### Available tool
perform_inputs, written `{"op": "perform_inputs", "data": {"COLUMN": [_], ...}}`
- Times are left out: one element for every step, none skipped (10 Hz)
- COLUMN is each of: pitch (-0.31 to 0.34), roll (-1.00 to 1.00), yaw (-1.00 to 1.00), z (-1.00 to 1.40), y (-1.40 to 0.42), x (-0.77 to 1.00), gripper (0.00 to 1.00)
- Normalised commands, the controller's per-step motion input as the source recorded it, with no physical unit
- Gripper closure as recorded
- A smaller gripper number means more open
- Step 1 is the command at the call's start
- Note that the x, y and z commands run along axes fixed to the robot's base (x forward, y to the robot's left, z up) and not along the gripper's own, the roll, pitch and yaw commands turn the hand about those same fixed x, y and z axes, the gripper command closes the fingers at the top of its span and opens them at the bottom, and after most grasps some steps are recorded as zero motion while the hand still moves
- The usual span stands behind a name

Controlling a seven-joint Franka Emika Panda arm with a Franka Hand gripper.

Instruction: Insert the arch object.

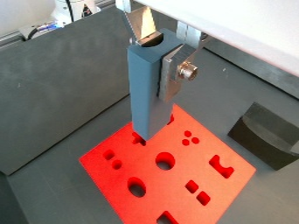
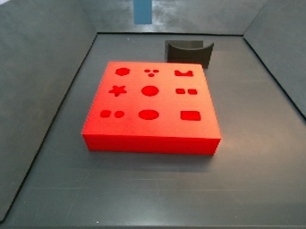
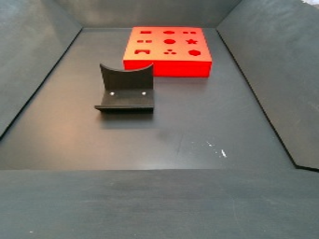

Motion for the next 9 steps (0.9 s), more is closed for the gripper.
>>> {"op": "perform_inputs", "data": {"pitch": [-0.134,-0.170,-0.191,-0.213,-0.160,-0.090,-0.003,-0.007,-0.011], "roll": [0.11,0.08,0.06,0.07,0.12,0.17,0.13,0.09,0.10], "yaw": [0.00,0.00,0.00,0.00,-0.01,-0.16,-0.39,-0.47,-0.45], "z": [-0.71,-0.67,-0.64,-0.59,-0.59,-0.43,-0.30,-0.28,-0.32], "y": [0.27,0.41,0.55,0.56,0.47,0.43,0.40,0.39,0.40], "x": [0.37,0.39,0.39,0.42,0.59,0.67,0.60,0.53,0.48], "gripper": [1.00,1.00,1.00,1.00,1.00,1.00,1.00,1.00,1.00]}}
